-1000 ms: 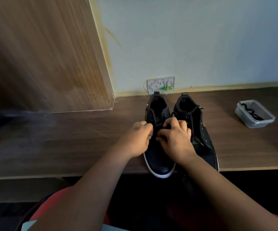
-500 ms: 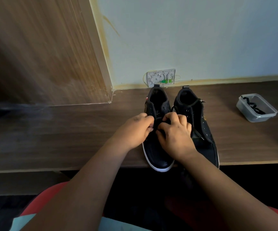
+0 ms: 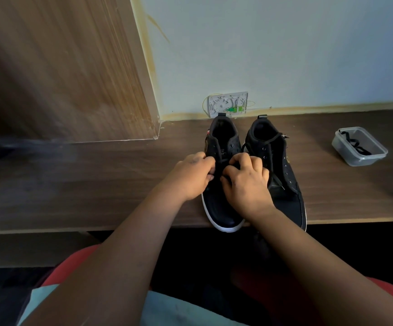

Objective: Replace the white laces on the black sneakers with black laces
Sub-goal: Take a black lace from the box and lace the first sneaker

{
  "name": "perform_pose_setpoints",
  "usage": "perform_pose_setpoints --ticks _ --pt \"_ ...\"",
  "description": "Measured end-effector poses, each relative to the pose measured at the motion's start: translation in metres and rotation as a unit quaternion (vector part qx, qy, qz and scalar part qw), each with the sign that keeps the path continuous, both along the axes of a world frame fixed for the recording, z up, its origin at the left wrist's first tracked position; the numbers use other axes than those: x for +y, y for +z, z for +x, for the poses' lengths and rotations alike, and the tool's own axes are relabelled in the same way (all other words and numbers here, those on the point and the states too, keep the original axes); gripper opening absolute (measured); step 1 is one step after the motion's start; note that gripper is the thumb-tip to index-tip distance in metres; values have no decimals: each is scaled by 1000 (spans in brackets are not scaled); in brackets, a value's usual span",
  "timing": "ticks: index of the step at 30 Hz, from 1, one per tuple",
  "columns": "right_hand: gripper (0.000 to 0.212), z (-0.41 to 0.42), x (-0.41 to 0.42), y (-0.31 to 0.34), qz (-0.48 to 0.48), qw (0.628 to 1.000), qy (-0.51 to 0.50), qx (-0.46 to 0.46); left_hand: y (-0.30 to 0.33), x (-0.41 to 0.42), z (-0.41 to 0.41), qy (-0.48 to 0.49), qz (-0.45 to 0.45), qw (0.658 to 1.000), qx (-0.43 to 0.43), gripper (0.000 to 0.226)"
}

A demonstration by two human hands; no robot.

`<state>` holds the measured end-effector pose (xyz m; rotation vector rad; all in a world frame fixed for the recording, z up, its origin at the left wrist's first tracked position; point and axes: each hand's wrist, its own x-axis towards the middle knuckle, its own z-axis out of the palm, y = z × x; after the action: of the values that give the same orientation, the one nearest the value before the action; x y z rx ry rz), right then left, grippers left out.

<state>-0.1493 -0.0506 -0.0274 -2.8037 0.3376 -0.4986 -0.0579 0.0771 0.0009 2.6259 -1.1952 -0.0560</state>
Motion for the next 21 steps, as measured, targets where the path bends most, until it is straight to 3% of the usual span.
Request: perform_pose_setpoints --ticks 5,8,12,16,19,21 --pt "23 0 -1 -1 0 1000 3 4 3 -4 -2 23 61 997 -49 23" --pt "22 0 -2 -3 -10 1000 1 -2 14 4 6 54 70 996 30 25" --pt "22 2 -1 -4 -18 1000 -6 3 42 30 18 24 82 983 164 25" --pt "22 2 0 -6 -20 1000 -9 0 67 70 22 47 -42 938 340 21" --pt "22 2 1 -5 -21 1000 -9 8 70 90 30 87 -159 917 355 18" --pt "22 3 1 -5 -23 1000 -11 11 70 96 34 121 -257 884 371 35"
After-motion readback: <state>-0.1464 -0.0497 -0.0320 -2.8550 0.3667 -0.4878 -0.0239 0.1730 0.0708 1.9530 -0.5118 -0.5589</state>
